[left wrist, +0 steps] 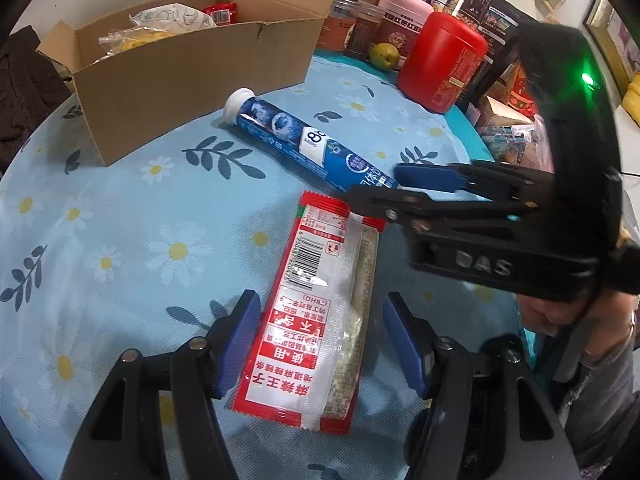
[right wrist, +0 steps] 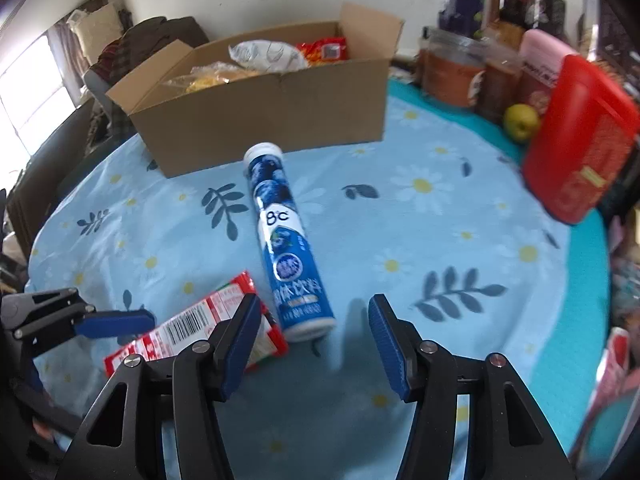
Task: Organize snacks
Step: 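Grasp the red-and-white snack strip with the left tool while the right tool grasps the blue tube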
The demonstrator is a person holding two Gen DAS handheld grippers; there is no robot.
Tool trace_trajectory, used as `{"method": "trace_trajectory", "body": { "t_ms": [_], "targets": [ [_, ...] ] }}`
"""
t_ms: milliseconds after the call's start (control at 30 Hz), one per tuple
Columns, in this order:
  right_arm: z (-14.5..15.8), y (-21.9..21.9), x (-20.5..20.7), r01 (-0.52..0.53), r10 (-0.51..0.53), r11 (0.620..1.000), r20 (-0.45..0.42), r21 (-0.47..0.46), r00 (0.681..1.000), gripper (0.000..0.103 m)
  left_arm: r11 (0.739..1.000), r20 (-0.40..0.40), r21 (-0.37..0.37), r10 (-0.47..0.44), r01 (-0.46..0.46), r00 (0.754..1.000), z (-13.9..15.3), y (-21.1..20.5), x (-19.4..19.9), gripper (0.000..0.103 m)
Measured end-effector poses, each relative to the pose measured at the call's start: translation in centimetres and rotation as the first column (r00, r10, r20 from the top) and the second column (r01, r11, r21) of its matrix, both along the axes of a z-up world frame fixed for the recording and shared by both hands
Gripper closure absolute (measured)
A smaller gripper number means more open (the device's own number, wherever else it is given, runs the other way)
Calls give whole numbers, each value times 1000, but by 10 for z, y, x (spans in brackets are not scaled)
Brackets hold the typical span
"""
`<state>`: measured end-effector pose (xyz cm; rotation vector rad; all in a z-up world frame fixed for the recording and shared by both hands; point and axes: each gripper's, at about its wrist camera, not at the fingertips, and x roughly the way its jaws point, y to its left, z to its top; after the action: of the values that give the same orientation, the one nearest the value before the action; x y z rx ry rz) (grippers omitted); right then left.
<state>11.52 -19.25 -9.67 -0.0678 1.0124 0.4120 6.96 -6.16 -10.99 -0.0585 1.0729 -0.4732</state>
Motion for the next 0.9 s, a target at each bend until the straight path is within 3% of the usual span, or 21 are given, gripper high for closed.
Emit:
{"method": "trace_trajectory", "body": {
  "t_ms": [67, 233, 333, 433, 667, 900],
  "targets": [
    [-4, 2, 3, -12, 12, 1000, -26, 10, 1000, 70, 1000, 13, 23, -13, 12, 1000, -1, -5, -1, 40],
    [-1, -2, -8, -23, 23, 1000, 4, -16, 1000, 73, 992, 64, 124, -42, 34, 997, -3, -22, -2, 40],
    [1, -12, -17, 3, -3, 999, 1, -33, 1000, 73, 984, 102, 173, -52, 34, 993, -4, -26, -2, 48],
    [4, -24, -29, 29, -29, 999, -1, -32, 1000, 73, 989, 98, 147, -33, 18, 995, -3, -19, 3, 54],
    [5, -43, -66, 65, -66, 997, -8, -45, 998, 74, 991, 95, 133, 9, -22, 995, -2, -10, -2, 55],
    [0, -43, -101, 82, -82, 997, -41, -17, 996, 74, 993, 71, 115, -2, -6, 997, -1, -5, -26, 56]
  ]
}}
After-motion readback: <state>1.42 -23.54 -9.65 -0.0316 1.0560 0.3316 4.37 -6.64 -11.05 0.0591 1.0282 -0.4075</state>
